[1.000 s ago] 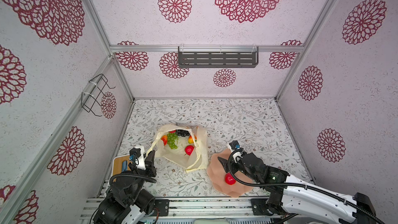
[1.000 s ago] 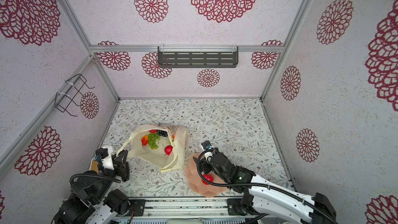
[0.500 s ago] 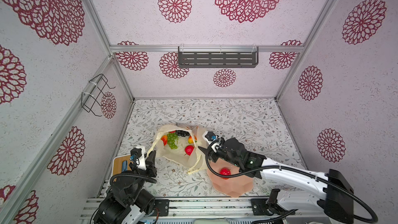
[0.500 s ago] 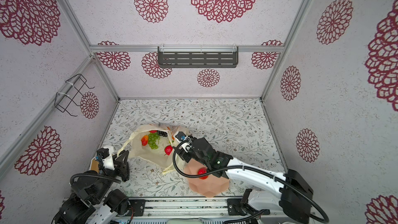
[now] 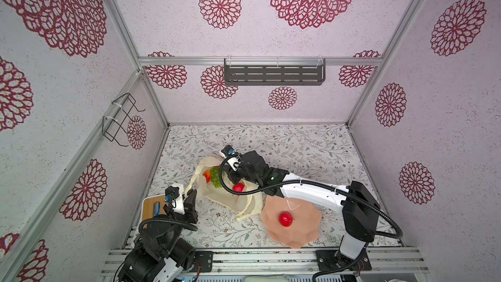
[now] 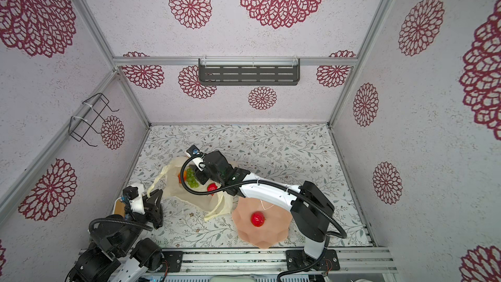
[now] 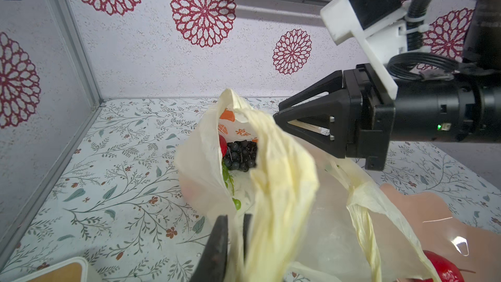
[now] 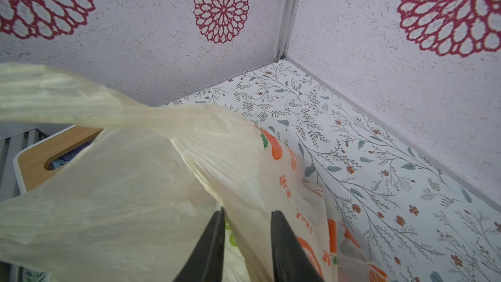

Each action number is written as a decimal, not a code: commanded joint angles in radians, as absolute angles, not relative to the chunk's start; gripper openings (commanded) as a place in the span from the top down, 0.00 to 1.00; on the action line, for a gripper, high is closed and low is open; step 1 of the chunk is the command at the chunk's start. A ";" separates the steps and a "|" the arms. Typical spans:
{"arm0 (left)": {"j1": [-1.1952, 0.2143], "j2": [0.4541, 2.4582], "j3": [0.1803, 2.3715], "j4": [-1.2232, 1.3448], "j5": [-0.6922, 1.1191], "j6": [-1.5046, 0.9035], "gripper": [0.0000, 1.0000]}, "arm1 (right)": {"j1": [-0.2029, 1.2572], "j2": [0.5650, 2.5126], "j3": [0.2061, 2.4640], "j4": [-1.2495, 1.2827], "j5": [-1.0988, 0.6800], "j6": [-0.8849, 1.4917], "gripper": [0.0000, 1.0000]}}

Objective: Take fruits out of the plastic bag
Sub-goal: Adjust the plastic bag at the center of the board.

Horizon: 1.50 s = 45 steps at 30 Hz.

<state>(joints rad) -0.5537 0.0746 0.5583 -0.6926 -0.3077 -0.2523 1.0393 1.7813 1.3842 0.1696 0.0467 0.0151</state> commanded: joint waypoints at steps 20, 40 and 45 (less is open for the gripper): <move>-0.548 0.078 0.552 -0.670 -0.284 -0.232 0.98 | 0.939 1.901 1.511 -0.022 0.000 0.204 0.69; -0.524 0.081 0.554 -0.668 -0.289 -0.234 0.98 | 1.105 1.703 1.317 0.092 0.018 -0.040 0.55; -0.518 0.081 0.553 -0.668 -0.286 -0.232 0.98 | 1.118 1.752 1.339 0.050 -0.029 -0.066 0.63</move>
<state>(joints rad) -0.5278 0.0746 0.5579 -0.6926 -0.2962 -0.2432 1.1156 1.7374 1.3216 0.0513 -0.0017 -0.0311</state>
